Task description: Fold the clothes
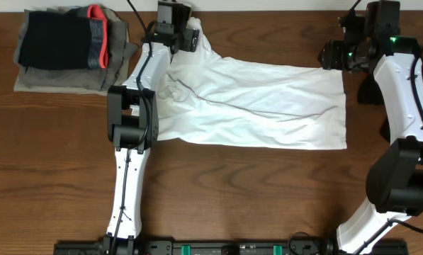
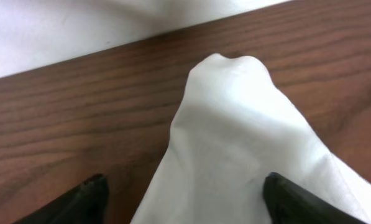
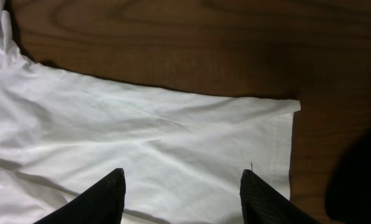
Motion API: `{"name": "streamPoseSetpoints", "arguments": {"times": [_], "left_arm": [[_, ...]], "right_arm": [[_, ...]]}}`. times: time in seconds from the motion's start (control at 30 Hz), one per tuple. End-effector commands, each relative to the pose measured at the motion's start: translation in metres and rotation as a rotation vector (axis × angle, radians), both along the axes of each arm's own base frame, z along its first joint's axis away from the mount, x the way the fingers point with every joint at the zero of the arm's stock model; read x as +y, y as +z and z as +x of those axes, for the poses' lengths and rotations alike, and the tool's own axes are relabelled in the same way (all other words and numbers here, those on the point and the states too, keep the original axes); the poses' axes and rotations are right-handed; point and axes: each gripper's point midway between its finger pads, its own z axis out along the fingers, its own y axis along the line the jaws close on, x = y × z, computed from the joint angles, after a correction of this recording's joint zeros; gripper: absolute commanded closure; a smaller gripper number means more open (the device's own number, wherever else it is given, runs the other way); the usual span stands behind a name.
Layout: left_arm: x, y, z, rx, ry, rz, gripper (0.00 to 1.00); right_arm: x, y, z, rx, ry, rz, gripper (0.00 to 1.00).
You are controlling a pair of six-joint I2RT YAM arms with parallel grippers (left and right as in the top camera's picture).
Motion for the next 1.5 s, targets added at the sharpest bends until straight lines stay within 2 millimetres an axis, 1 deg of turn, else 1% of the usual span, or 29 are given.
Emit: {"name": "streamPoseSetpoints", "arguments": {"times": [0.0,0.07,0.1,0.17,0.2,0.23,0.37,0.5,0.57,0.63,0.7,0.8,0.87,1.0,1.07,1.17,1.33,1.4,1.43,1.47], "left_arm": [[0.006,-0.011,0.001,0.014,0.008,0.026,0.38],[0.005,-0.012,-0.002,0.025,0.007,0.027,0.53],[0.006,-0.011,-0.003,0.032,0.006,0.029,0.59],[0.006,-0.004,-0.004,0.032,0.006,0.029,0.64],[0.006,0.002,-0.004,0.029,0.007,0.028,0.65],[0.007,0.011,-0.004,0.018,0.008,0.027,0.66],[0.007,0.051,-0.003,-0.028,0.011,0.017,0.72],[0.008,0.087,-0.009,-0.047,0.011,0.014,0.74],[0.009,0.097,-0.014,-0.04,0.011,0.015,0.74],[0.01,0.101,-0.02,-0.02,0.011,0.018,0.74],[0.011,0.099,-0.028,0.015,0.01,0.024,0.75],[0.012,0.085,-0.042,0.094,0.008,0.038,0.79],[0.013,0.081,-0.046,0.116,0.008,0.041,0.79],[0.015,0.092,-0.031,0.044,0.012,0.03,0.79],[0.017,0.095,-0.028,0.025,0.016,0.026,0.79],[0.022,0.094,-0.028,0.036,0.016,0.012,0.79],[0.033,0.084,-0.031,0.068,0.02,-0.002,0.79],[0.036,0.078,-0.032,0.084,0.023,-0.004,0.72],[0.037,0.074,-0.033,0.094,0.024,-0.004,0.62],[0.036,0.072,-0.034,0.104,0.018,-0.01,0.47]], "right_arm": [[0.004,0.011,0.003,-0.029,0.019,-0.005,0.43],[0.004,0.011,0.003,-0.028,0.019,-0.006,0.43],[0.004,0.011,0.003,-0.028,0.018,-0.006,0.43],[0.004,0.011,0.003,-0.029,0.018,-0.006,0.43],[0.004,0.011,0.003,-0.029,0.018,-0.006,0.43],[0.004,0.011,0.003,-0.029,0.019,-0.005,0.43],[0.004,0.011,0.003,-0.029,0.019,-0.005,0.42],[0.004,0.011,0.003,-0.029,0.018,-0.005,0.42],[0.004,0.011,0.003,-0.029,0.018,-0.005,0.42],[0.004,0.011,0.003,-0.029,0.018,-0.005,0.42],[0.004,0.011,0.003,-0.029,0.019,-0.005,0.42],[0.004,0.01,0.002,-0.023,0.019,-0.004,0.42],[0.004,0.01,0.001,-0.019,0.019,-0.004,0.43],[0.004,0.009,0.0,-0.016,0.019,-0.003,0.42],[0.005,0.009,0.0,-0.015,0.021,-0.003,0.42],[0.009,0.009,0.0,-0.015,0.029,0.001,0.43],[0.018,0.01,0.0,-0.017,0.048,0.0,0.42],[0.021,0.01,0.0,-0.018,0.054,0.0,0.42],[0.021,0.01,0.001,-0.019,0.055,0.0,0.41],[0.022,0.01,0.001,-0.02,0.057,0.0,0.41]]}}
